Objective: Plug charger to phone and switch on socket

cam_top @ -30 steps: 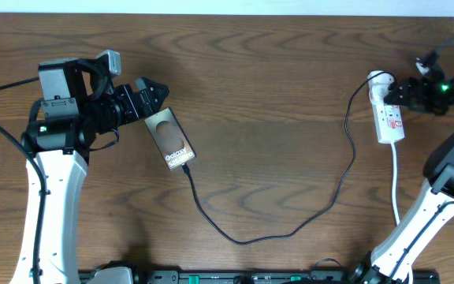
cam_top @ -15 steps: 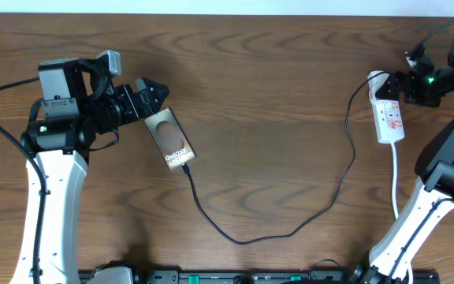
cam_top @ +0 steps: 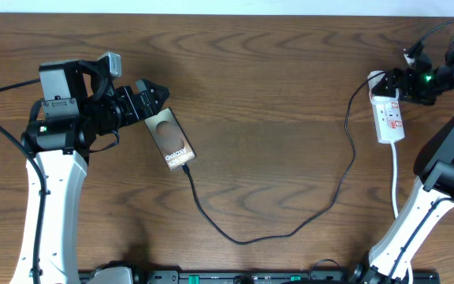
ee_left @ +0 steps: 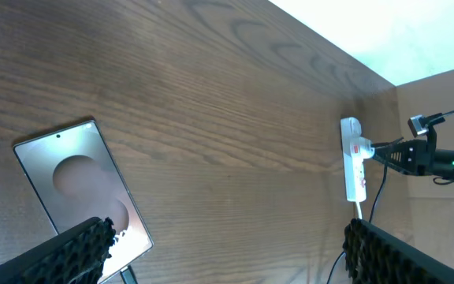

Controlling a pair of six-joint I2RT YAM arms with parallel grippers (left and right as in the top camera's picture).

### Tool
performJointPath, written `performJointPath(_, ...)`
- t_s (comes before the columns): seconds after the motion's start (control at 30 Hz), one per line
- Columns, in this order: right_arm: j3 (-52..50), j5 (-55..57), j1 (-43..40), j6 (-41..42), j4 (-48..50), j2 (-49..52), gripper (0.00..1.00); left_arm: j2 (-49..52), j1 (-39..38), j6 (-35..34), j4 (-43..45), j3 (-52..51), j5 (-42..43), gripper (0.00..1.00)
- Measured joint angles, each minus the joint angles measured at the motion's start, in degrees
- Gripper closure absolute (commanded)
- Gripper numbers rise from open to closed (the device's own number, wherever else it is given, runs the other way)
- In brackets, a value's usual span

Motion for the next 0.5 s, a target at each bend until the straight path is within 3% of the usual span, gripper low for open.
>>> performJointPath(0.5, 0.0, 1.0, 0.9, 4.5, 0.6, 1.4, 0.01, 0.0, 0.0, 0.0, -1.0, 0.0, 0.0, 0.05)
